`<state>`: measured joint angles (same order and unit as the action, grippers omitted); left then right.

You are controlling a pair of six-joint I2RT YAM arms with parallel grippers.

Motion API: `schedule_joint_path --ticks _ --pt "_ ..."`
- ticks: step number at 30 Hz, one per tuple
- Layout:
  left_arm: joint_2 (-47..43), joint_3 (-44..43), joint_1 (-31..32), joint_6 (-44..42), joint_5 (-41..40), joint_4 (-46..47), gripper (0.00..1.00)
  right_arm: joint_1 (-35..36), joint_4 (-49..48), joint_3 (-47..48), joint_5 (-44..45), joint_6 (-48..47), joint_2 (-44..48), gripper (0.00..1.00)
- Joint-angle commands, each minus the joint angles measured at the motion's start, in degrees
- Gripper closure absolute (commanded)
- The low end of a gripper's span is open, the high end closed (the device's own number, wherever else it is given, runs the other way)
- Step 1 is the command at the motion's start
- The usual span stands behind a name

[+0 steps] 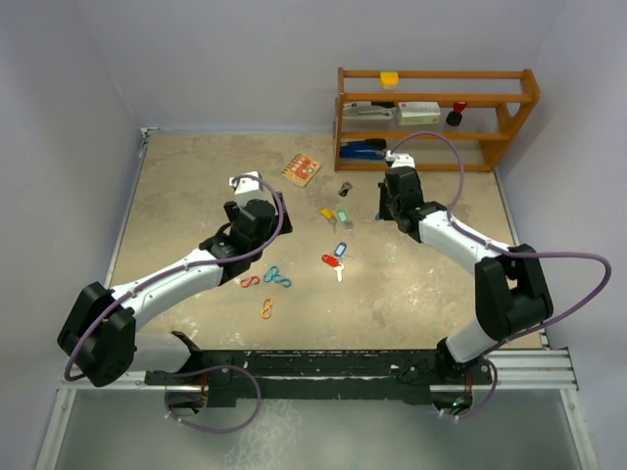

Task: Put the keys on the keyring

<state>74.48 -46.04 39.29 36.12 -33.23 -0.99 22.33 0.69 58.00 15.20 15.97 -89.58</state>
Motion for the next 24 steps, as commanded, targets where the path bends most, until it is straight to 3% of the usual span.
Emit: schedule_joint_path --ticks 1,10,24 --pt "0.3 0.6 -0.1 0.8 0.1 2.3 0.17 -1.8 0.7 -1.2 1.0 2.8 2.1 1.0" --pt "0.7 1.4 -0.1 1.0 0.7 3.3 0.17 -5.0 -1.8 -0.6 -0.2 2.5 -1.5 1.0" --pt "0.8 1.3 -0.1 1.0 1.0 3.2 0.17 -6.7 -3.0 9.9 -1.6 1.4 -13.2 1.0"
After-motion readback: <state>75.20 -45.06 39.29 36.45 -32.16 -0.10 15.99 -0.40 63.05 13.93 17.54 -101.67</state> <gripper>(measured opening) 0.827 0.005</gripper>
